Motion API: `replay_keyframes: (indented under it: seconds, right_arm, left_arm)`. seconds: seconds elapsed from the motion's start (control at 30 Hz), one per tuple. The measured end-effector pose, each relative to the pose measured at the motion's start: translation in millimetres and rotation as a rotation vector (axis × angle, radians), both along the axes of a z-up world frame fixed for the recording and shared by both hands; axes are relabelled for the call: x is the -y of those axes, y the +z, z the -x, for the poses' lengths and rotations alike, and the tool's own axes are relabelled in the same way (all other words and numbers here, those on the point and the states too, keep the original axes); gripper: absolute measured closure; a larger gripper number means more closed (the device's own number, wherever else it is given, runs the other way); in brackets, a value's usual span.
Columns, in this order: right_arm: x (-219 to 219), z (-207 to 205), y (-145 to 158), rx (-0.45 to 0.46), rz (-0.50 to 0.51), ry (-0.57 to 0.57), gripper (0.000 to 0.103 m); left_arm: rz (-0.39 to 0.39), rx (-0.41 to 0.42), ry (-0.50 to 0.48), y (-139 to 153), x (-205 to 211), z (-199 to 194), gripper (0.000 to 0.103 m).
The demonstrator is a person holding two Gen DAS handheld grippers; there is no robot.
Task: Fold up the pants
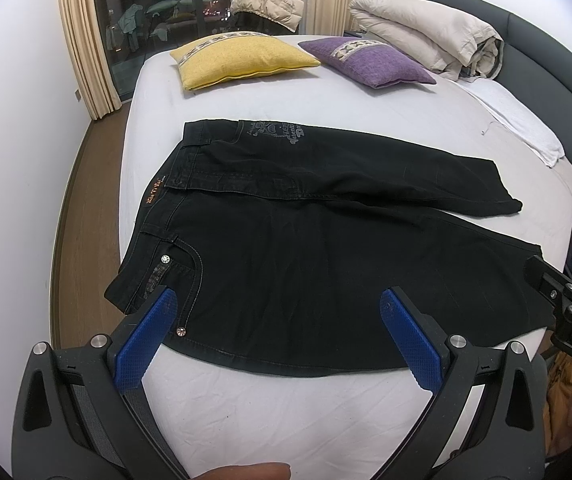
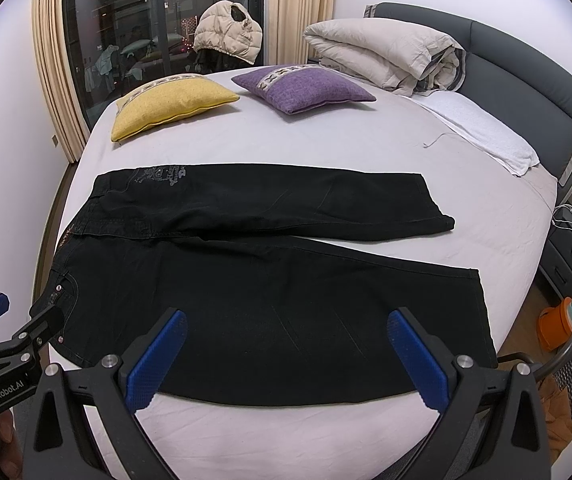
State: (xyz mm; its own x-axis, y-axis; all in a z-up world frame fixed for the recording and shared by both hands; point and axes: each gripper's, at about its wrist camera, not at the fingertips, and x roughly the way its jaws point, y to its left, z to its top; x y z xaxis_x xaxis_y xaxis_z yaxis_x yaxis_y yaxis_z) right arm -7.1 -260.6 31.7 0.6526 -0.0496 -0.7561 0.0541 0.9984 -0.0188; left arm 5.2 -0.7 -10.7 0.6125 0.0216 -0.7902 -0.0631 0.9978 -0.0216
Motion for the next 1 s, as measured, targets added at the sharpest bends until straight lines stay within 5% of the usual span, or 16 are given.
replay_keyframes:
  seconds: [0.77, 1.0]
  right_arm:
    - [-9.4, -1.6, -10.2, -0.014, -0.008, 0.023, 0.0]
    - [8.6, -18.2, -12.1, 0.0, -0.106, 0.172, 0.0]
  left_arm:
    - [-0.013, 0.004, -0.002, -3.2, 3.3, 0.4, 0.0]
    - [-0.011, 0.031, -0.071, -9.1, -2.3, -21.7, 0.0]
